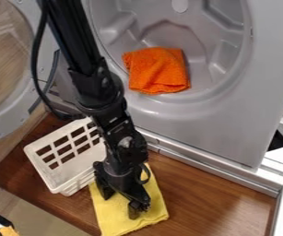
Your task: Move the yellow cloth to the center of the table
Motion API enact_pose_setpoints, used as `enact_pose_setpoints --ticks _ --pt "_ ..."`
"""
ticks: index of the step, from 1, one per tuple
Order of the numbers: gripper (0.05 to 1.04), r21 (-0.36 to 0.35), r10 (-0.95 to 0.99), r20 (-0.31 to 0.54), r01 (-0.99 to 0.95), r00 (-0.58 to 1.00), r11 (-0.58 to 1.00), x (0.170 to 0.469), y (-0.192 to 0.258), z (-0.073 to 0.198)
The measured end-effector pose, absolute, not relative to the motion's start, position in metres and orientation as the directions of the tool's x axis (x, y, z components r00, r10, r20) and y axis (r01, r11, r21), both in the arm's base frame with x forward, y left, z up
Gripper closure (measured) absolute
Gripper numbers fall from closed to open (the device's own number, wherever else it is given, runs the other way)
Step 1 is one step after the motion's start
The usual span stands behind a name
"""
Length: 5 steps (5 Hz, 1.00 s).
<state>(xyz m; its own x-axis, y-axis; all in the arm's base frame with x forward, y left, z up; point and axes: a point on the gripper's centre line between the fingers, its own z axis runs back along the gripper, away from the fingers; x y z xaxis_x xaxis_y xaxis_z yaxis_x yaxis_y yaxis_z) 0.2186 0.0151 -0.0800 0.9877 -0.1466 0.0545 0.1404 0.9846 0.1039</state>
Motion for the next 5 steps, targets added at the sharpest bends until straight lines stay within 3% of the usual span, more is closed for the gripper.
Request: enact_pose_setpoints --ticks 5 --pt "0.085 0.089 -0.192 0.086 0.184 0.978 0.979 0.219 -0.003 -0.070"
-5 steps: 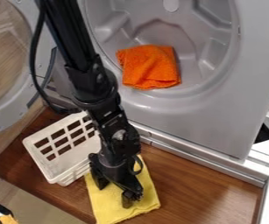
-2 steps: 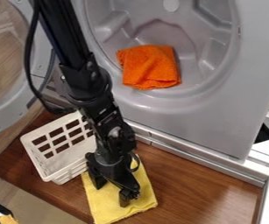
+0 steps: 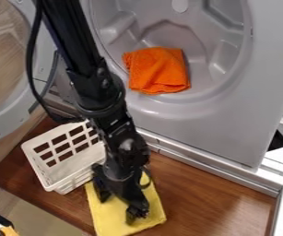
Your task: Move the yellow cloth to the center of the table
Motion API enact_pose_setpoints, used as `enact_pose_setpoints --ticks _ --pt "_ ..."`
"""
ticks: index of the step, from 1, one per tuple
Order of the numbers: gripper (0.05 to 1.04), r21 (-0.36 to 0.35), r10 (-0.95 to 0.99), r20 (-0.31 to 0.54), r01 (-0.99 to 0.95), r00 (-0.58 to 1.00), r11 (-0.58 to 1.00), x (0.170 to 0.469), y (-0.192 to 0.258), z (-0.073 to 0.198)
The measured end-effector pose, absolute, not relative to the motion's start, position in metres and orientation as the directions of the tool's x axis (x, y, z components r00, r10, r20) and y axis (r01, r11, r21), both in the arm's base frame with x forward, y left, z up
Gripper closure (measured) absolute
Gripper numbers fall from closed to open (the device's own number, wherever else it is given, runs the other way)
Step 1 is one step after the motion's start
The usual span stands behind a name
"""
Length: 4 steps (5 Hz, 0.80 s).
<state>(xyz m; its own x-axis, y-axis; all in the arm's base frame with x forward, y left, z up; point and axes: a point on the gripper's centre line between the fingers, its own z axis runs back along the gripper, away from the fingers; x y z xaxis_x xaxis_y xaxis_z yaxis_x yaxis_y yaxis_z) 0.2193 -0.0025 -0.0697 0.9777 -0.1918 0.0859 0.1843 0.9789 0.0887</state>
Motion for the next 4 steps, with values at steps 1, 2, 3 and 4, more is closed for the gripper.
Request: enact_pose_setpoints --ticks 1,2,3,4 --pt "0.085 0.094 -0.201 0.124 0.191 0.972 0.977 0.222 -0.012 -0.053" --pt "0.085 0.085 -0.192 0.152 0.181 0.970 0.980 0.225 -0.014 -0.033" --pt "0.085 0.095 -0.171 0.175 0.156 0.970 0.983 0.221 -0.006 -0.014" --pt "0.085 0.114 -0.166 0.220 0.144 0.961 0.983 0.222 -0.003 0.006"
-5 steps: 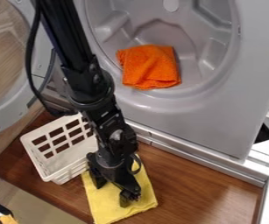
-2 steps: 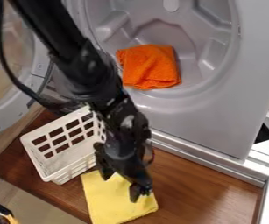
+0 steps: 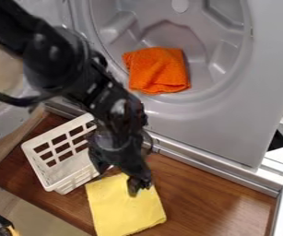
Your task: Move the yellow cloth to the center of the table
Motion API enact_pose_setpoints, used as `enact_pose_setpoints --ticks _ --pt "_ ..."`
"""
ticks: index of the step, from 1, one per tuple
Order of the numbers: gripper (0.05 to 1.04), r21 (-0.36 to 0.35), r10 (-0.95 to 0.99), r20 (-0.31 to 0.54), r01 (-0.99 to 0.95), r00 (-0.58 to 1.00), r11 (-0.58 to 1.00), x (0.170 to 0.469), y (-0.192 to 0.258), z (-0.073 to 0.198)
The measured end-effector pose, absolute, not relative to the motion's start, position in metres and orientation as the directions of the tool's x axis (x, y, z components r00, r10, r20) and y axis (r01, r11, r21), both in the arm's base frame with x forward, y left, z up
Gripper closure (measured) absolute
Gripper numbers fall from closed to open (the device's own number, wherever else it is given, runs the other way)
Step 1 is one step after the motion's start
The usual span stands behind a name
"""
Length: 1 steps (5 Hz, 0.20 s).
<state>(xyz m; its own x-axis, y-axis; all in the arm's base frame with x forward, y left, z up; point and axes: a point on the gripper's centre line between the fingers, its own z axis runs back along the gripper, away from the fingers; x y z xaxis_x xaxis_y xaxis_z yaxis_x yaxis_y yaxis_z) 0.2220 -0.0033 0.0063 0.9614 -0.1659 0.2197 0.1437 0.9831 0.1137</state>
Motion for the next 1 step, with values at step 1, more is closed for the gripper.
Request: enact_pose_setpoints --ticks 1 --pt "0.085 0.128 -0.188 0.193 0.165 0.963 0.978 0.2185 -0.0095 0.0063"
